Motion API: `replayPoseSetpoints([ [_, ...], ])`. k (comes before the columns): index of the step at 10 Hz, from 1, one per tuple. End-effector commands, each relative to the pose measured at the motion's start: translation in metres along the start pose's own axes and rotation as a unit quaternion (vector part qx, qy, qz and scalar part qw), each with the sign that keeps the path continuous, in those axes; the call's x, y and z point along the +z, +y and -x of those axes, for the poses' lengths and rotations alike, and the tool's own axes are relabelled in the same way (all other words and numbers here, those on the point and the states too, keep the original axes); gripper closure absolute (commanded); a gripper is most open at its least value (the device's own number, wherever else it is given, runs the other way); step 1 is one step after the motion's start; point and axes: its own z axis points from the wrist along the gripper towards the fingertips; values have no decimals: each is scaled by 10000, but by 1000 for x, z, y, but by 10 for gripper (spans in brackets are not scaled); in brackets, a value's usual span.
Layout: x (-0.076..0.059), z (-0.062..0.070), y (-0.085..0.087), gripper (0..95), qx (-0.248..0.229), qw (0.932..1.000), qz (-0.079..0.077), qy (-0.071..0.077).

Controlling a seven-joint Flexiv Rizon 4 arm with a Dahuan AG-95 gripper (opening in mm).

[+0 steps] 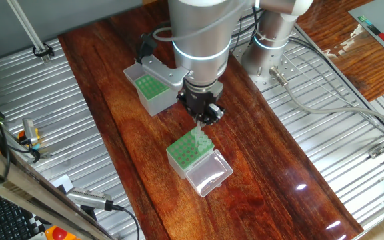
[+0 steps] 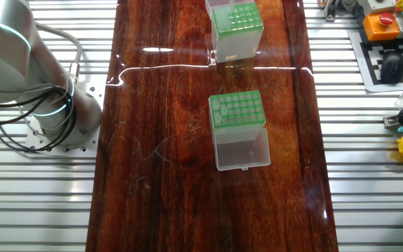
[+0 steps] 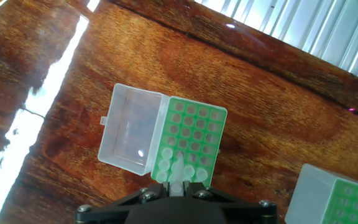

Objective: Transfer all large pipette tips from one holder to another

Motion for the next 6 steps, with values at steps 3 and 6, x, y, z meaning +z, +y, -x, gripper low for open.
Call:
replayPoseSetpoints([
  [3, 10, 2, -2, 950, -34, 10000, -21, -41],
  [6, 34, 7, -3, 950, -40, 10000, -60, -50],
])
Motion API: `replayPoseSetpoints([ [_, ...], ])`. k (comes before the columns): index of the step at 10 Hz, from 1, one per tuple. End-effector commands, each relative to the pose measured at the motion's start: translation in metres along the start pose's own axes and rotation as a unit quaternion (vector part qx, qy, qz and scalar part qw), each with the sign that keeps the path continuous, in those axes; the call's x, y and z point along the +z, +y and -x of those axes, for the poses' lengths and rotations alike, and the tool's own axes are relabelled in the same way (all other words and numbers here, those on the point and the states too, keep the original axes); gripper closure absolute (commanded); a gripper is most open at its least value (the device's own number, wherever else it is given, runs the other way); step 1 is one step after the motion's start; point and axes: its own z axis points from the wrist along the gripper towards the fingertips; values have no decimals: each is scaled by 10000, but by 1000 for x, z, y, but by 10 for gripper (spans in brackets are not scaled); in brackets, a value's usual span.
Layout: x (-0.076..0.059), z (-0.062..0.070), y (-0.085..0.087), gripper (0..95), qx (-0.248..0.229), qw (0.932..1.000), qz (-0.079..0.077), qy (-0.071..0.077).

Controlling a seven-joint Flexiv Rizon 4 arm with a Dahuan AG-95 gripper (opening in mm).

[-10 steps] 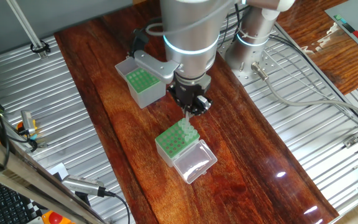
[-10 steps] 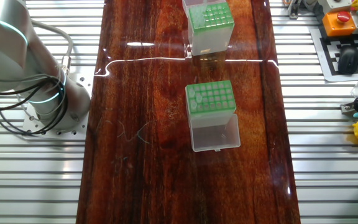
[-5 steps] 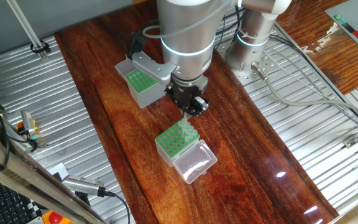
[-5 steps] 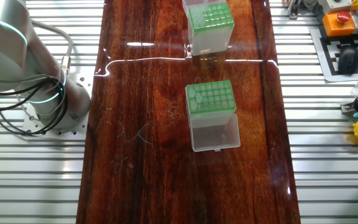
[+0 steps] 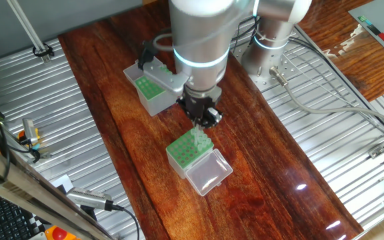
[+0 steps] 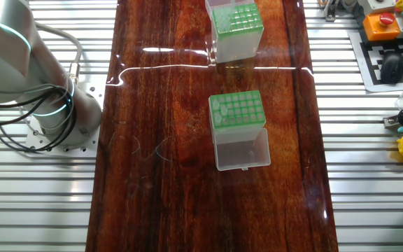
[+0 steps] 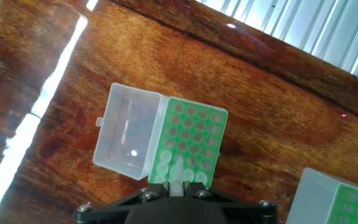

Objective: Transfer all large pipette tips from one holder to another

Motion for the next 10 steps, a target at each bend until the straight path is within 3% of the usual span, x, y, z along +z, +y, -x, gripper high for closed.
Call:
replayPoseSetpoints([
  [1, 13, 3, -1, 950, -20, 10000, -19, -50],
  [2, 18, 3, 0, 950, -4, 10000, 4, -70],
  [3, 20, 3, -1, 760, -67, 9999, 27, -85],
  [4, 21, 3, -1, 380, -92, 9999, 28, -95],
  [8, 18, 1, -3, 380, -172, 9997, 32, -142],
  [9, 14, -4, -8, 570, -258, 9995, 64, -150],
  [10, 10, -9, -14, 570, -306, 9994, 70, -149],
])
